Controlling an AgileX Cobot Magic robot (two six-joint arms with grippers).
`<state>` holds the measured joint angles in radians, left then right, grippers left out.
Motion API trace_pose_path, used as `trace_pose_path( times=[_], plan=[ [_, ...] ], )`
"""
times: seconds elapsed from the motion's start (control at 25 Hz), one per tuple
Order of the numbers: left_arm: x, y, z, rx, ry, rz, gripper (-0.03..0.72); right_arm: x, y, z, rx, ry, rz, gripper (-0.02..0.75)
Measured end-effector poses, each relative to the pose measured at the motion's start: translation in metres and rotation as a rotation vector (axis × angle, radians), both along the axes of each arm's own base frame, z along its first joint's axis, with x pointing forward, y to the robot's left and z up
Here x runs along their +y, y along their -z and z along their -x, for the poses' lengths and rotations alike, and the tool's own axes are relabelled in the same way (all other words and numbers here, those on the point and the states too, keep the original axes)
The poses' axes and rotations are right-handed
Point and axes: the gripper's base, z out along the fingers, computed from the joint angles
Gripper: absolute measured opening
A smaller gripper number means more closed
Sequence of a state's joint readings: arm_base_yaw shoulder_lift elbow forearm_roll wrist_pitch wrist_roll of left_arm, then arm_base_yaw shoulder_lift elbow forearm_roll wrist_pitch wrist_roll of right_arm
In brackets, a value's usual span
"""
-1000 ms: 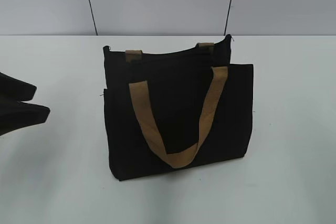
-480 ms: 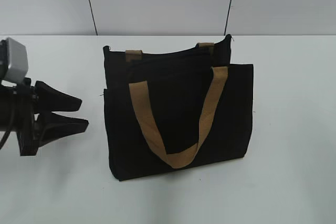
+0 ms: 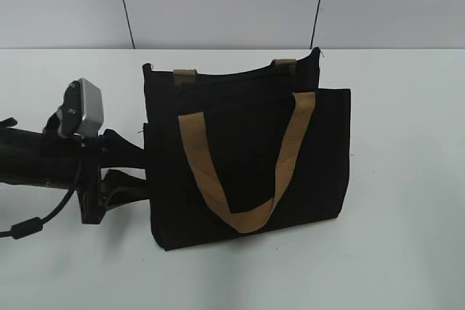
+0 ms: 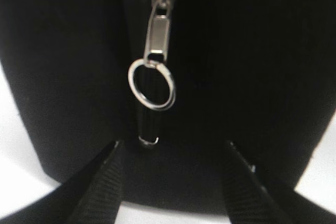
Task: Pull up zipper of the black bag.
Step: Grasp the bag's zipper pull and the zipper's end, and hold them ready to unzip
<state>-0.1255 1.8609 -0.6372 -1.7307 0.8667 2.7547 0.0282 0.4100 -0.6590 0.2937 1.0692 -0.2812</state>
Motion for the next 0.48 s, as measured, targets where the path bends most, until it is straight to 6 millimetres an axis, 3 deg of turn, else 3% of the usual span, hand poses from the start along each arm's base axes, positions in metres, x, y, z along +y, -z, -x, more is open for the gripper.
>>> trace_pose_path(
  times=[0.48],
  plan=[
    [-0.0097,0.0030,-0.0116,-0.027,0.019,-0.037,0.435,0.0000,0.0000,0.0000,0.001,0.002,-0.002,0.400]
  ],
)
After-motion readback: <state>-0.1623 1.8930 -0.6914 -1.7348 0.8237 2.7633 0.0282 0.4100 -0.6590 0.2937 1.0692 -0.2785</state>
